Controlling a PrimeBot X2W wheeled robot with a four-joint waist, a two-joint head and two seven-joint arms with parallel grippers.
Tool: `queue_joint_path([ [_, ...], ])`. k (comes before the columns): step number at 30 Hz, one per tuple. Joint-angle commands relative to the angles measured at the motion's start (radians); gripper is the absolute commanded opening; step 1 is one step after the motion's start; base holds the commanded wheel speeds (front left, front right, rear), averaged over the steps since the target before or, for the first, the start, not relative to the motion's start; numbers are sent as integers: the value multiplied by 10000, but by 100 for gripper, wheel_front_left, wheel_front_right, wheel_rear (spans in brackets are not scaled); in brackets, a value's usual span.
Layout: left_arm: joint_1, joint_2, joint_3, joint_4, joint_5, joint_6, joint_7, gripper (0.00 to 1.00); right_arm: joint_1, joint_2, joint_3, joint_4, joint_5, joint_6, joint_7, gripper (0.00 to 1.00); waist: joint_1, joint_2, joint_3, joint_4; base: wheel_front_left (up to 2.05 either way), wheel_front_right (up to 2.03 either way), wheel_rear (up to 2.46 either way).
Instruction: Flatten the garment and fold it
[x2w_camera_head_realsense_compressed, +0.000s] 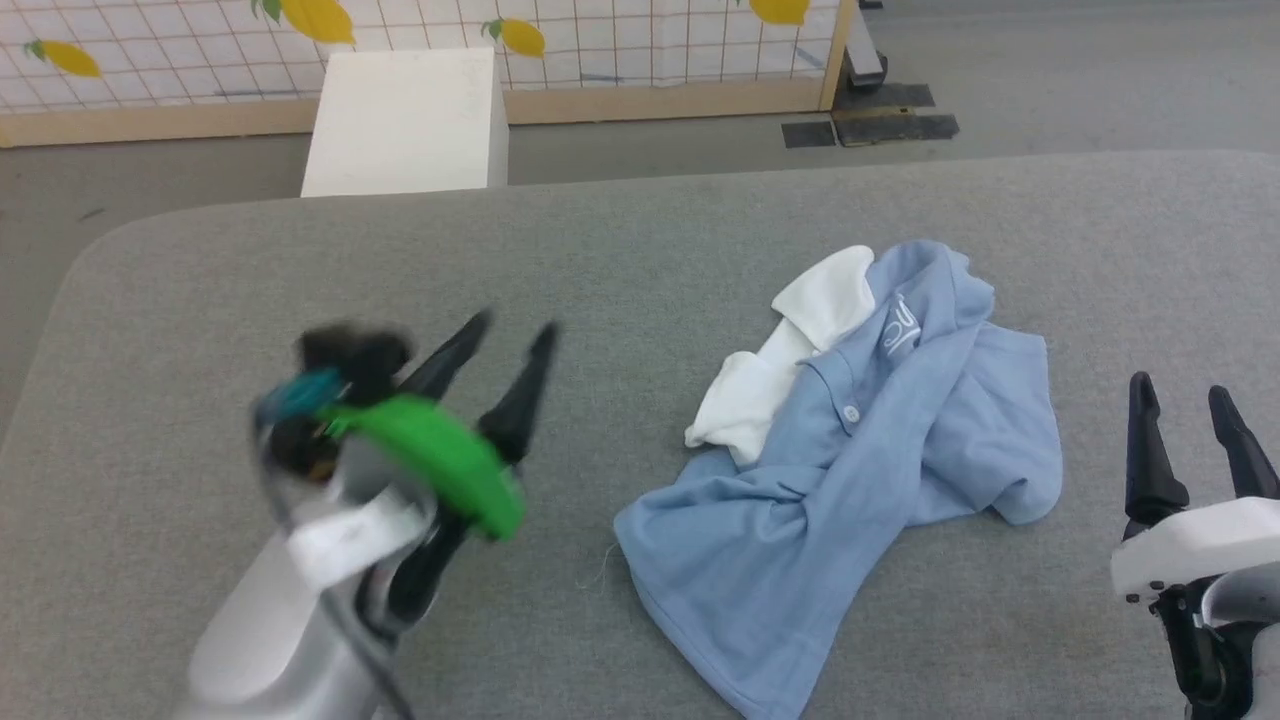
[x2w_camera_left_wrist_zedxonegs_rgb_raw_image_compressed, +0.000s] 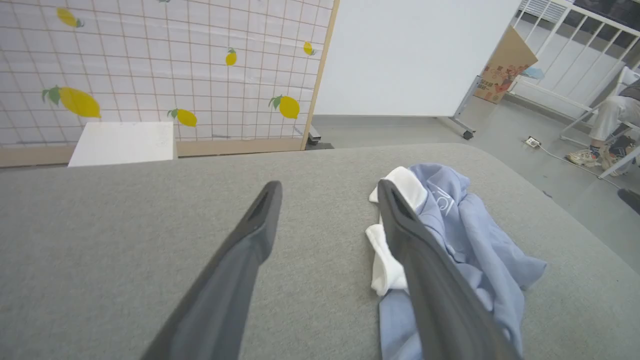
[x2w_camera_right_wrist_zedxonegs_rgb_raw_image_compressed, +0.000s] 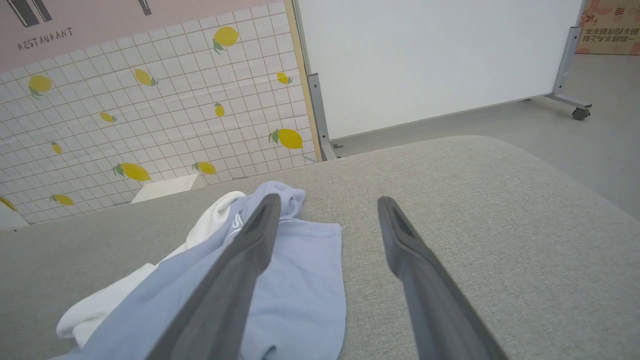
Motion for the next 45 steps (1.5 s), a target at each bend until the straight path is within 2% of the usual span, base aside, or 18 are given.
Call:
queue_joint_path([
  [1, -759, -193, -244, 139, -91, -188, 356, 100, -190, 15, 77, -36, 78, 35, -23, 100, 1, 47, 239, -148, 0, 0, 0],
  [8, -3737, -1078, -1420, 1704, -268, -527, 2934, 100, -536, 16, 493, 79, 258, 35, -119, 100, 1, 47, 1147, -869, 0, 0, 0],
  [12, -4743, -1210, -1950, 2641, -238, -500, 4546, 100, -691, 16, 613, 274, 519, 35, -373, 100, 1, 47, 1635, -1461, 0, 0, 0],
  [18, -5217, -1096, -2874, 3505, -65, -133, 7231, 100, -616, 16, 578, 675, 709, 35, -814, 100, 1, 47, 2137, -2170, 0, 0, 0],
  [23, -5108, -661, -3390, 3548, 294, 75, 8202, 100, -553, 16, 548, 843, 842, 35, -1094, 100, 1, 47, 2370, -2417, 0, 0, 0],
  [28, -4763, -324, -3835, 3458, 413, 88, 8973, 100, -576, 16, 469, 935, 860, 35, -1240, 100, 1, 47, 2474, -2390, 0, 0, 0],
  [29, -4708, -306, -3838, 3410, 366, 103, 9048, 59, -591, 16, 458, 947, 859, 35, -1248, 100, 1, 47, 2483, -2364, 0, 0, 0],
  [30, -4650, -296, -3823, 3336, 305, 123, 9087, 13, -617, 16, 462, 963, 850, 35, -1254, 100, 1, 47, 2488, -2327, 0, 0, 0],
  [31, -4612, -285, -3822, 3284, 269, 131, 9121, 0, -640, 16, 466, 971, 848, 35, -1265, 100, 1, 47, 2486, -2287, 0, 0, 0],
  [34, -4503, -317, -3555, 3085, -36, 202, 8961, 0, -727, 16, 512, 1020, 828, 35, -1274, 100, 1, 47, 2454, -2156, 0, 0, 0],
  [40, -4512, -411, -2192, 2529, -1093, 456, 8002, 0, -797, 16, 387, 1142, 659, 35, -1208, 100, 1, 47, 2214, -1695, 0, 0, 0],
  [45, -4649, 29, -1198, 2103, -1386, 702, 7179, 0, -801, 16, 260, 1158, 504, 35, -1058, 100, 1, 47, 1887, -1093, 0, 0, 0],
])
